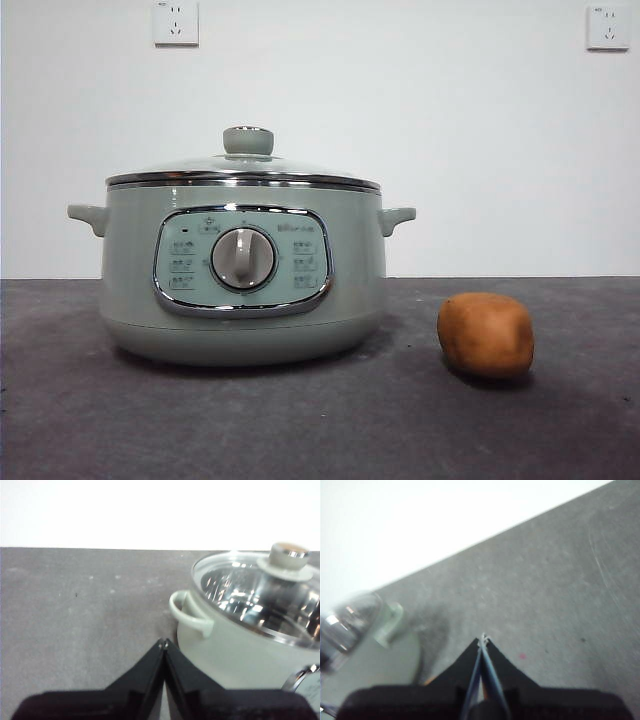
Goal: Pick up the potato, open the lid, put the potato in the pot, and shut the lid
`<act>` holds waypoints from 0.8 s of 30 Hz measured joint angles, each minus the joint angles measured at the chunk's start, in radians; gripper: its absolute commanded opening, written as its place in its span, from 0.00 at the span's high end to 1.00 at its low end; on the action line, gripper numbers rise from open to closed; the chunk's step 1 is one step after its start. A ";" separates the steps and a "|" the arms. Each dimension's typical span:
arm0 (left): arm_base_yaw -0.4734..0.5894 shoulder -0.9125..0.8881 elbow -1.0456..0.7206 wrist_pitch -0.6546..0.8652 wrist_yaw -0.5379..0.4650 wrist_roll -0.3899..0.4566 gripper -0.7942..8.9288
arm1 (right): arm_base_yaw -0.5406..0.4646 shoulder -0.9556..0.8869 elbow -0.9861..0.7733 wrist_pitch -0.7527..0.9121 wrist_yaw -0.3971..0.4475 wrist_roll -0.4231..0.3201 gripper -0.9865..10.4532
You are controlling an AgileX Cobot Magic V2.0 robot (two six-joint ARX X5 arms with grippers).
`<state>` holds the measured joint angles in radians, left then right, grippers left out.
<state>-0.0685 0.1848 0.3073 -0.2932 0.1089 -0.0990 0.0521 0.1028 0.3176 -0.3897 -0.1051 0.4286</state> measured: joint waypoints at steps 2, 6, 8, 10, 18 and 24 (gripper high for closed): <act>0.000 0.039 0.067 -0.038 0.001 0.000 0.92 | 0.000 0.047 0.072 -0.033 -0.010 0.020 0.92; 0.000 0.116 0.199 -0.136 0.039 0.000 0.92 | 0.000 0.157 0.212 -0.105 -0.087 0.012 0.91; 0.000 0.154 0.250 -0.164 0.046 0.000 0.92 | 0.000 0.212 0.282 -0.154 -0.109 0.004 0.91; 0.000 0.189 0.278 -0.173 0.052 0.000 0.92 | 0.000 0.255 0.338 -0.214 -0.111 0.002 0.91; 0.000 0.344 0.394 -0.341 0.152 0.000 0.92 | 0.000 0.426 0.514 -0.373 -0.277 -0.058 0.91; 0.000 0.462 0.494 -0.435 0.254 0.000 0.92 | 0.000 0.595 0.615 -0.468 -0.391 -0.129 0.90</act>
<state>-0.0685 0.6468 0.8013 -0.7284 0.3630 -0.0990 0.0521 0.6983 0.9325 -0.8574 -0.4961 0.2993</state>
